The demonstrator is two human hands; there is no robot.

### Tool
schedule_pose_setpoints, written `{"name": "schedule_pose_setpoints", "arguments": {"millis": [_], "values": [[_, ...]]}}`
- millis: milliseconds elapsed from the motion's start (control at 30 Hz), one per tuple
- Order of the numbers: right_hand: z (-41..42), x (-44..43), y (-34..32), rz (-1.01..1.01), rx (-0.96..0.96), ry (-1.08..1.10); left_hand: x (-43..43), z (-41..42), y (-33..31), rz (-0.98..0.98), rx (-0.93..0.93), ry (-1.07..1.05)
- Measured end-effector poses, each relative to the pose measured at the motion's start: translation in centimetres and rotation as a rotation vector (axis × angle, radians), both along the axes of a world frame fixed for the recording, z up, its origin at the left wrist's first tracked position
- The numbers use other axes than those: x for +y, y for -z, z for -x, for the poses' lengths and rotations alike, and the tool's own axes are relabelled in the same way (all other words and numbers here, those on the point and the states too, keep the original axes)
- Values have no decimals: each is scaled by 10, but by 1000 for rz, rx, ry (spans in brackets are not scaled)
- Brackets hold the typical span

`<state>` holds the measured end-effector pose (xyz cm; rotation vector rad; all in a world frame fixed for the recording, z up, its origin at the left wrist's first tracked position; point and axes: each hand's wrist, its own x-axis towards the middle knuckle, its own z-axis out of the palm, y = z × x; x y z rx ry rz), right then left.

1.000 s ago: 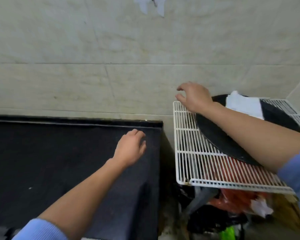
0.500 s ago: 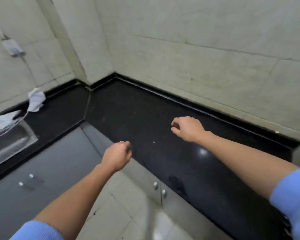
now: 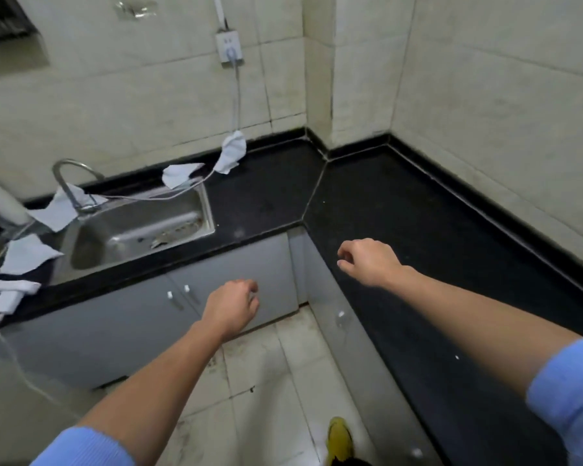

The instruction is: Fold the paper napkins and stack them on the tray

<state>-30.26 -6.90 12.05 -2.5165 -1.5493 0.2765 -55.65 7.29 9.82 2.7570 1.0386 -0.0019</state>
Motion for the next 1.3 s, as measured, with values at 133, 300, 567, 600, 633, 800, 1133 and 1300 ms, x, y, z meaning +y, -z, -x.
{"name": "schedule_pose_setpoints", "arguments": {"millis": [133, 300, 567, 600, 633, 800, 1133, 1300], "values": [[-29, 89, 0, 24, 5, -73, 60, -16, -8, 32, -34, -122], [-35, 193, 2, 42, 13, -195, 121, -11, -9, 77, -33, -256], [-27, 348, 26, 96, 26, -298, 249, -1, 6, 57, -29, -316], [-28, 365, 28, 106, 29, -287, 269, -3, 5, 63, -43, -317], [-30, 383, 28, 116, 33, -271, 289, -6, 5, 75, -59, -314], [-48, 458, 21, 110, 31, -168, 379, -27, -3, 88, -68, -260], [-136, 602, 35, 157, 18, -78, 479, -82, 26, 178, -28, -256], [-191, 694, 54, 54, 68, -39, 509, -96, 41, 238, 20, -364]]}}
